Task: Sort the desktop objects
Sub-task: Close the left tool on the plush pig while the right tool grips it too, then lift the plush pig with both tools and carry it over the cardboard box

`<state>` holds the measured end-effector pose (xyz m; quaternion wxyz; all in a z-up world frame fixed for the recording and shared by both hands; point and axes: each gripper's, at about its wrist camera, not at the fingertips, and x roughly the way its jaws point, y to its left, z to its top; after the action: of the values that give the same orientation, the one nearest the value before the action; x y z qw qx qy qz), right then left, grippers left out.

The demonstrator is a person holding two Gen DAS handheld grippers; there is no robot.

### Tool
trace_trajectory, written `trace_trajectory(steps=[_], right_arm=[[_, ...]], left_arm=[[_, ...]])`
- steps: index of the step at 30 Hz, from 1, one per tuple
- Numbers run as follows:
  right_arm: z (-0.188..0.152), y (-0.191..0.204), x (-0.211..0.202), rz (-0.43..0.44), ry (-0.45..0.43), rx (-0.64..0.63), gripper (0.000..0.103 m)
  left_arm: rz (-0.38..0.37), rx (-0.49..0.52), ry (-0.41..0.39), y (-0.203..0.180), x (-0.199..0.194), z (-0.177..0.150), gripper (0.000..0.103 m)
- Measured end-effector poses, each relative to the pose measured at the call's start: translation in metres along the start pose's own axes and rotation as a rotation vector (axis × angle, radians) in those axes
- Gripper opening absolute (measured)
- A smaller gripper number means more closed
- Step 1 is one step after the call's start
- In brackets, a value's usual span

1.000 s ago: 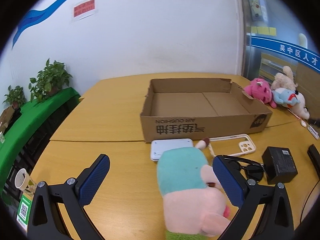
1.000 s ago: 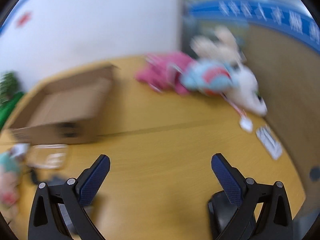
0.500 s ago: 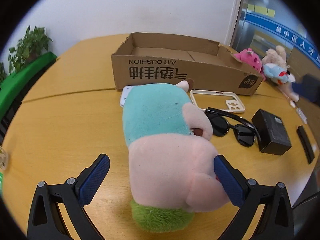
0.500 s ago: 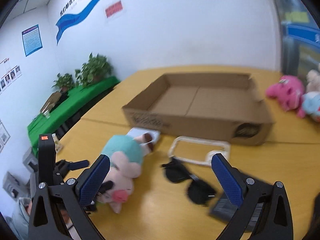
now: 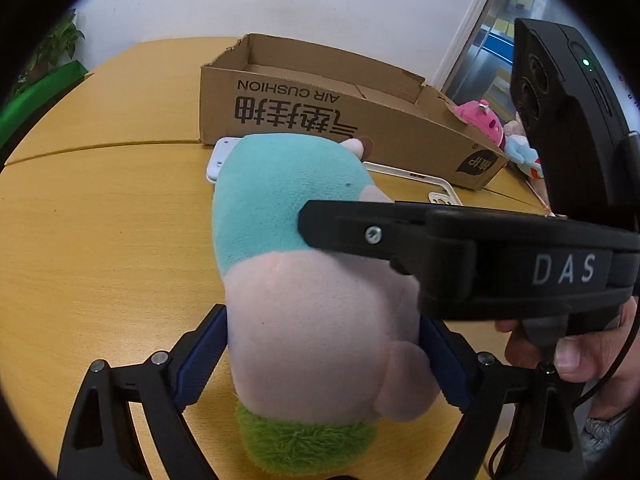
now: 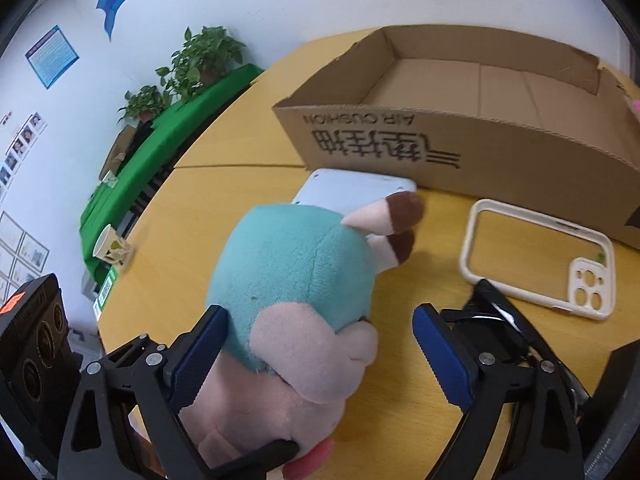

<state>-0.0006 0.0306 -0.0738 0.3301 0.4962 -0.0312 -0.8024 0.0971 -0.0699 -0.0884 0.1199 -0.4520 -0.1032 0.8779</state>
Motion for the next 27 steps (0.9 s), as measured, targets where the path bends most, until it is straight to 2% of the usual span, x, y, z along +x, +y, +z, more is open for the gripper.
trace_trajectory(steps=[2,3,4,12,20,23,27], right_arm=[[-0.001,0.0,0.004,0.041,0.016,0.003,0.086],[-0.003,-0.002,0.006,0.07,0.026,0.015,0.08],[-0.005,-0.004,0.009,0.108,0.034,0.027,0.08],[-0.011,0.018,-0.012,0.058,-0.001,-0.071,0.067],[0.003,0.019,-0.072,0.048,-0.148,-0.104,0.065],[0.016,0.02,-0.096,0.027,-0.201,-0.122,0.065],[0.047,0.024,-0.139,0.001,-0.297,-0.165,0.064]], left_arm=[[-0.009,-0.004,0.007,0.001,0.0,0.0,0.087],[-0.011,-0.006,0.011,0.001,-0.001,-0.001,0.085],[-0.013,-0.011,0.014,0.001,-0.002,-0.001,0.082],[-0.022,0.003,0.036,-0.013,-0.013,0.003,0.074],[-0.02,0.09,-0.054,-0.046,-0.044,0.033,0.073],[-0.036,0.113,-0.093,-0.059,-0.056,0.054,0.073],[-0.043,0.168,-0.184,-0.079,-0.076,0.093,0.073]])
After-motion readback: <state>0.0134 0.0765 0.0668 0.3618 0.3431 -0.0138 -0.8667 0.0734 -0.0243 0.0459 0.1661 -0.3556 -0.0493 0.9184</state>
